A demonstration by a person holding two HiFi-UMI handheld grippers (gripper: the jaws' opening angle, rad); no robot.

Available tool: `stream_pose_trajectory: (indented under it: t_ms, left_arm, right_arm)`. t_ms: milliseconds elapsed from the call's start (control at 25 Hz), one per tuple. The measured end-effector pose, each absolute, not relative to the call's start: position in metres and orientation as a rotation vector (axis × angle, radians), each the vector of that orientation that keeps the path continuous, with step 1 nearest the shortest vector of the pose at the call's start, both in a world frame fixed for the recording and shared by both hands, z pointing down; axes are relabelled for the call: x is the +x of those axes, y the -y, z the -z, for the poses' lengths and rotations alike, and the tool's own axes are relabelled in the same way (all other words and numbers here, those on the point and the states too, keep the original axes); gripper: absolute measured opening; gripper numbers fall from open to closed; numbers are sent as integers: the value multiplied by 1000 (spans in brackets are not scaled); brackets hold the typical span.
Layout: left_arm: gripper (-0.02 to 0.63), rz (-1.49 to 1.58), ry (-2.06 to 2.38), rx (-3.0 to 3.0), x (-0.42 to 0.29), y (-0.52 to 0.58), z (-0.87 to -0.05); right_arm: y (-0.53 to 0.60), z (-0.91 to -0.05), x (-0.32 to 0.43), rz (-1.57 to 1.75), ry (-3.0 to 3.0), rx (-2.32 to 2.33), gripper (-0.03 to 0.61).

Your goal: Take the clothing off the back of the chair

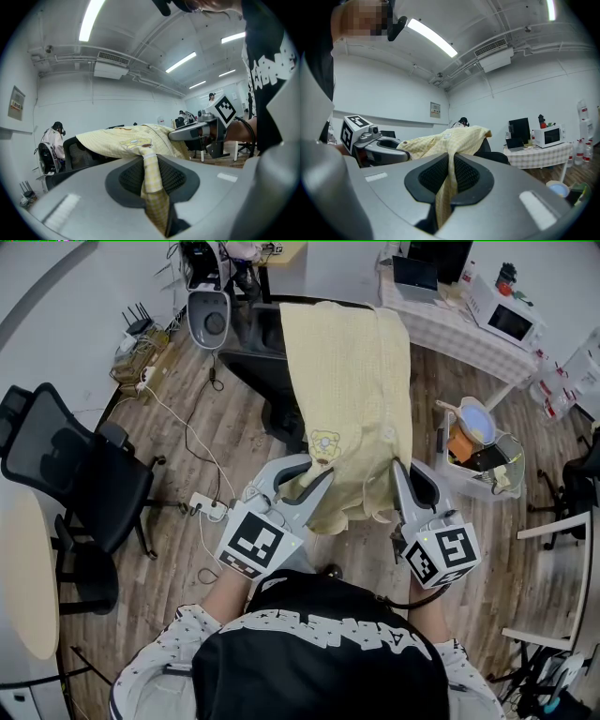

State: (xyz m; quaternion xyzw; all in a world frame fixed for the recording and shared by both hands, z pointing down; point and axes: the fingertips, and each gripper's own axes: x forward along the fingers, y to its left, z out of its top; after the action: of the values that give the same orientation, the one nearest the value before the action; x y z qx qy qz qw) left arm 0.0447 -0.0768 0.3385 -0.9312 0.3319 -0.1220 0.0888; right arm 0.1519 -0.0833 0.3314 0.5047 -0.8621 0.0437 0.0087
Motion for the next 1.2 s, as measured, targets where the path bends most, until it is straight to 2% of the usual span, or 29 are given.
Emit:
stream_pose_trajectory:
  t_ms: [1200]
  left_arm:
    - [66,355,-975,-2766,52,54,-337]
  right_arm:
    - [60,-329,155,-113,2704,1563,41]
